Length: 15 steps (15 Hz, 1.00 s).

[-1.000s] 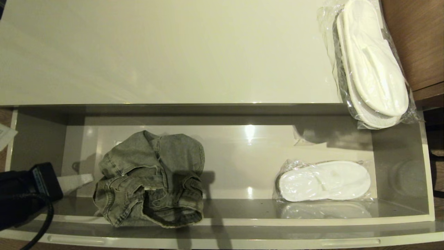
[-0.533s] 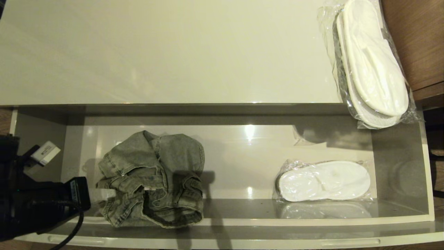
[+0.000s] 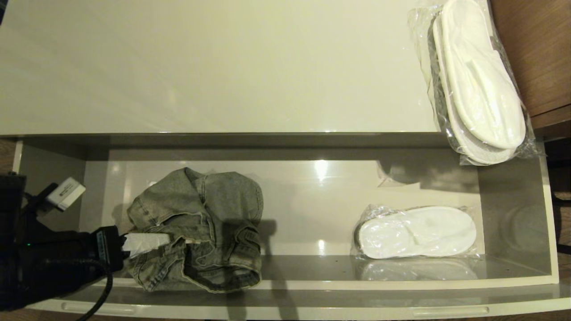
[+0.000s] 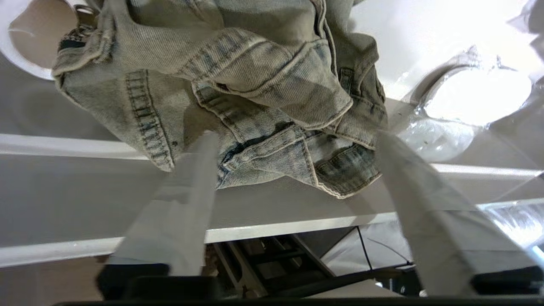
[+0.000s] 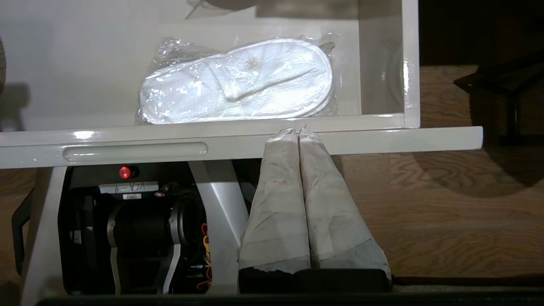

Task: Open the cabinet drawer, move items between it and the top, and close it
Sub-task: Take out the shorts from the drawer

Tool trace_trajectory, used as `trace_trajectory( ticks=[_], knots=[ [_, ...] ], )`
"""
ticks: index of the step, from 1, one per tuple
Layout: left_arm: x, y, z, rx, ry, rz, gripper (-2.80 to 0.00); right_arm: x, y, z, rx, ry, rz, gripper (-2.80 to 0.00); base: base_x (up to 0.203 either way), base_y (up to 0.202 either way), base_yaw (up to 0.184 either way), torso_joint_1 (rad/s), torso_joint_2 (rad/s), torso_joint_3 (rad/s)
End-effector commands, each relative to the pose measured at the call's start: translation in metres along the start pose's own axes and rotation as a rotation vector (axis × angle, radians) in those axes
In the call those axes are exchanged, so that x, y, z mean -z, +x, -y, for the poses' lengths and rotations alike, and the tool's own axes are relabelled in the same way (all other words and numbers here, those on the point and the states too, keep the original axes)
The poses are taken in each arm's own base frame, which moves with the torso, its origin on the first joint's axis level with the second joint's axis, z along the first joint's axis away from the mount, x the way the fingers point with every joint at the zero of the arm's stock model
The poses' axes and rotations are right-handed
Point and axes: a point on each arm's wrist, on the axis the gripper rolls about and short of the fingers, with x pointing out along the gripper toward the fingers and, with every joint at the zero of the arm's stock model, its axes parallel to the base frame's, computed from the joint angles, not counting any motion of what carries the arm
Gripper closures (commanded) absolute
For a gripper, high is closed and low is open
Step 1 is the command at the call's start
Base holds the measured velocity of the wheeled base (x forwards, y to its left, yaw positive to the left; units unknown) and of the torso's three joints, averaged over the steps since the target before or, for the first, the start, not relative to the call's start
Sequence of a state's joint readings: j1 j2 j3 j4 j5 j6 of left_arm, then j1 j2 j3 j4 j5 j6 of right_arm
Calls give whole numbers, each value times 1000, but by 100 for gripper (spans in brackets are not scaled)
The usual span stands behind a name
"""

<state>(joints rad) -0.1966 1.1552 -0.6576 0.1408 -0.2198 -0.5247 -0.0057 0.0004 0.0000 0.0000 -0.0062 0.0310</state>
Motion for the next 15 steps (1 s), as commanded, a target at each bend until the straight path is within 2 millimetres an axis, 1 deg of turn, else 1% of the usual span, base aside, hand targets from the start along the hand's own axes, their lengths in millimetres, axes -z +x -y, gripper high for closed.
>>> trace_trajectory(
  ticks=[1, 3, 5, 7, 10, 12, 13, 15],
  knots=[
    [2, 5, -2, -8, -4, -21, -280, 0, 0, 0, 0, 0, 0, 0, 0, 0, 0, 0, 0, 0],
    [1, 7, -2, -9, -3, -15, -280, 0, 0, 0, 0, 0, 0, 0, 0, 0, 0, 0, 0, 0],
    [-4, 31, -6, -11, 4, 22, -280, 0, 0, 0, 0, 0, 0, 0, 0, 0, 0, 0, 0, 0],
    [-2, 51, -10, -19, 36, 21, -280, 0, 0, 0, 0, 0, 0, 0, 0, 0, 0, 0, 0, 0],
    [2, 74, -12, -9, 100, 10, -280, 0, 0, 0, 0, 0, 0, 0, 0, 0, 0, 0, 0, 0],
    [7, 81, -13, 6, 132, 0, -280, 0, 0, 0, 0, 0, 0, 0, 0, 0, 0, 0, 0, 0],
    [17, 86, -15, 11, 163, -35, -280, 0, 0, 0, 0, 0, 0, 0, 0, 0, 0, 0, 0, 0],
    [18, 87, -14, 16, 173, -38, -280, 0, 0, 0, 0, 0, 0, 0, 0, 0, 0, 0, 0, 0]
  ],
)
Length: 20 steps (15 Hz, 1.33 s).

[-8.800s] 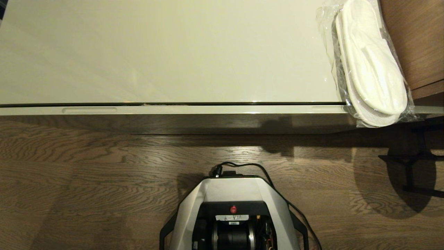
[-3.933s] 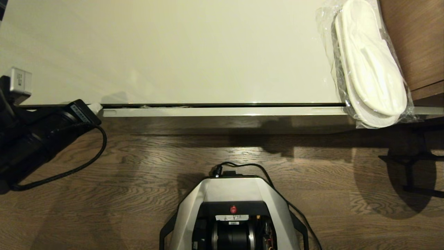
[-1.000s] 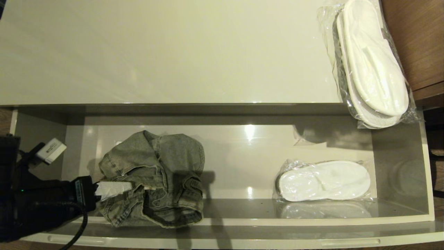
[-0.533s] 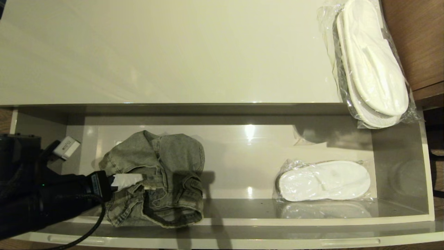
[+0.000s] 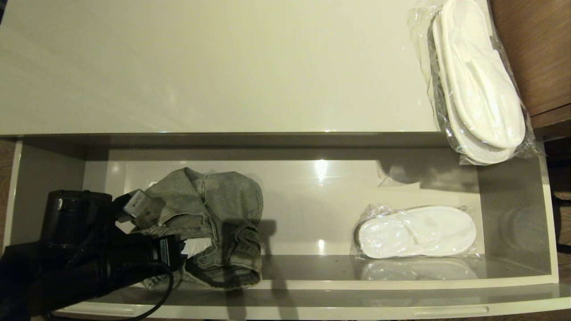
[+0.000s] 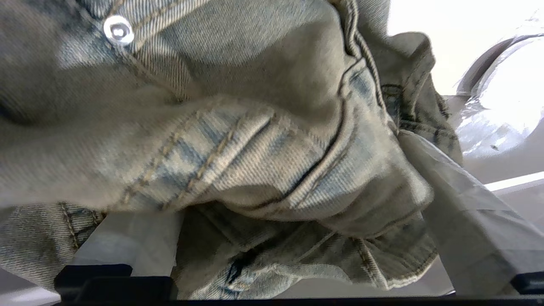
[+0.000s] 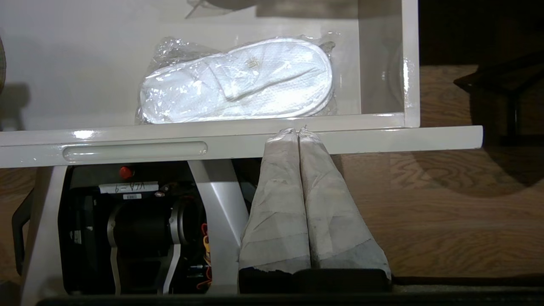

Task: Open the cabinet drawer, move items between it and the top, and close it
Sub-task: Take out the shorts from the drawer

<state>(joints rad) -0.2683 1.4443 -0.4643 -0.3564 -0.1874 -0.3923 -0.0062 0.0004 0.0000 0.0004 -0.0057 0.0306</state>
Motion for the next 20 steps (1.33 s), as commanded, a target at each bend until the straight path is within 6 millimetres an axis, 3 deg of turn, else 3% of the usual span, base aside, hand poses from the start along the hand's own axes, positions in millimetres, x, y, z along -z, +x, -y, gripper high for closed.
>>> trace_trajectory(
  ticks=[1, 7, 12, 13, 17, 20],
  knots=[
    [5, 6, -2, -7, -4, -33, -280, 0, 0, 0, 0, 0, 1, 0, 0, 0, 0, 0, 0, 0],
    [27, 26, -17, -188, 148, -128, -280, 0, 0, 0, 0, 0, 1, 0, 0, 0, 0, 0, 0, 0],
    [26, 29, -14, -165, 206, -51, -280, 0, 0, 0, 0, 0, 1, 0, 0, 0, 0, 0, 0, 0],
    [26, 30, -14, -165, 205, -50, 0, 0, 0, 0, 0, 0, 1, 0, 0, 0, 0, 0, 0, 0],
    [8, 32, -6, -148, 49, 42, 0, 0, 0, 0, 0, 0, 1, 0, 0, 0, 0, 0, 0, 0],
    [-4, 25, 0, -119, 33, 112, 0, 0, 0, 0, 0, 0, 1, 0, 0, 0, 0, 0, 0, 0]
  ],
)
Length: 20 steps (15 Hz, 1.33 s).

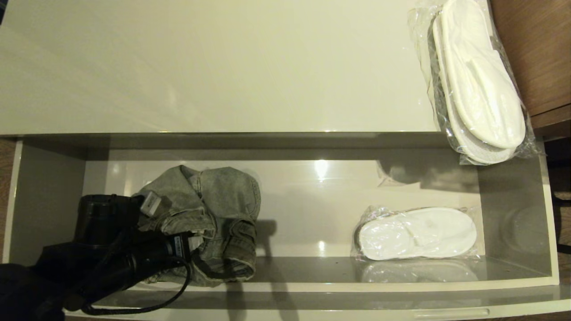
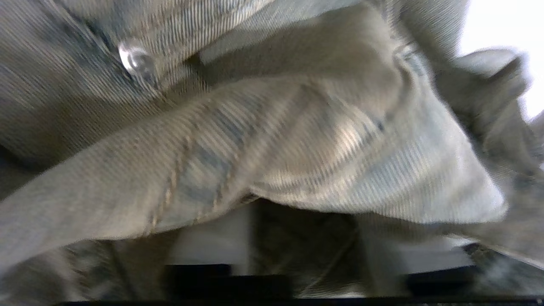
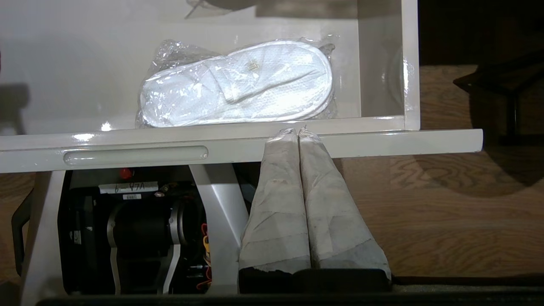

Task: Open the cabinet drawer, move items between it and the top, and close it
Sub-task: Take out the shorts from the drawer

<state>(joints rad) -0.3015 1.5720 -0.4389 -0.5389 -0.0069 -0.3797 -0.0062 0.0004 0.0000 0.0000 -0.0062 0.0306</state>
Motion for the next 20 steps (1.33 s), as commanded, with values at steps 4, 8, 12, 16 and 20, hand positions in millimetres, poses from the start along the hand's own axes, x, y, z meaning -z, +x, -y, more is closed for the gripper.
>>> trace_trajectory(
  ticks=[4, 8, 12, 16, 20],
  knots=[
    [-5, -4, 2, 12, -4, 29, 0, 0, 0, 0, 0, 0, 0, 0, 0, 0, 0, 0, 0, 0],
    [-59, -66, 15, 53, -57, 227, 0, 0, 0, 0, 0, 0, 0, 0, 0, 0, 0, 0, 0, 0],
    [-86, -128, 21, 48, -85, 299, 0, 0, 0, 0, 0, 0, 0, 0, 0, 0, 0, 0, 0, 0],
    [-91, -154, 23, 51, -89, 325, 0, 0, 0, 0, 0, 0, 0, 0, 0, 0, 0, 0, 0, 0],
    [-99, -175, 26, 59, -89, 354, 0, 0, 0, 0, 0, 0, 0, 0, 0, 0, 0, 0, 0, 0]
  ],
)
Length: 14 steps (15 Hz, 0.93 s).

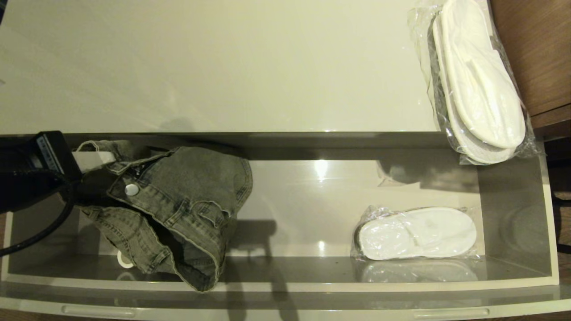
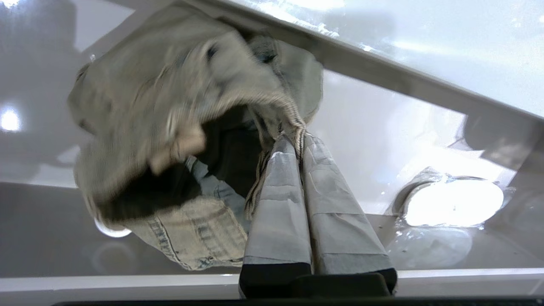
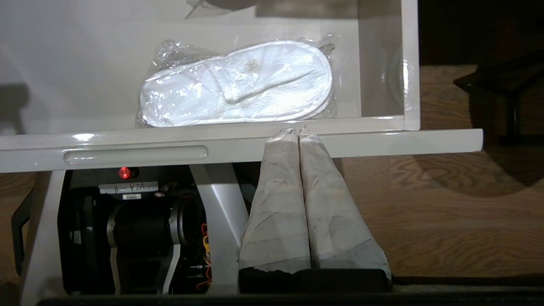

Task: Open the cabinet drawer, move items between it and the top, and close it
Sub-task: Take out the shorts from the drawer, then place the shorts on the table

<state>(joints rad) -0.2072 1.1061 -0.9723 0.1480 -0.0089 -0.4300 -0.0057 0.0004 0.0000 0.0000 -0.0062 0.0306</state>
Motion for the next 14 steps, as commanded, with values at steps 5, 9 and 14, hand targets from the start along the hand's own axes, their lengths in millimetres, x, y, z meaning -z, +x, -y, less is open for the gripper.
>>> trace_trajectory(
  ticks=[5, 9, 14],
  knots=[
    [-40, -49, 17, 74, -6, 128, 0, 0, 0, 0, 0, 0, 0, 0, 0, 0, 0, 0, 0, 0],
    [-60, -83, 25, 102, -12, 173, 0, 0, 0, 0, 0, 0, 0, 0, 0, 0, 0, 0, 0, 0],
    [-90, -124, 41, 143, -9, 269, 0, 0, 0, 0, 0, 0, 0, 0, 0, 0, 0, 0, 0, 0]
  ],
)
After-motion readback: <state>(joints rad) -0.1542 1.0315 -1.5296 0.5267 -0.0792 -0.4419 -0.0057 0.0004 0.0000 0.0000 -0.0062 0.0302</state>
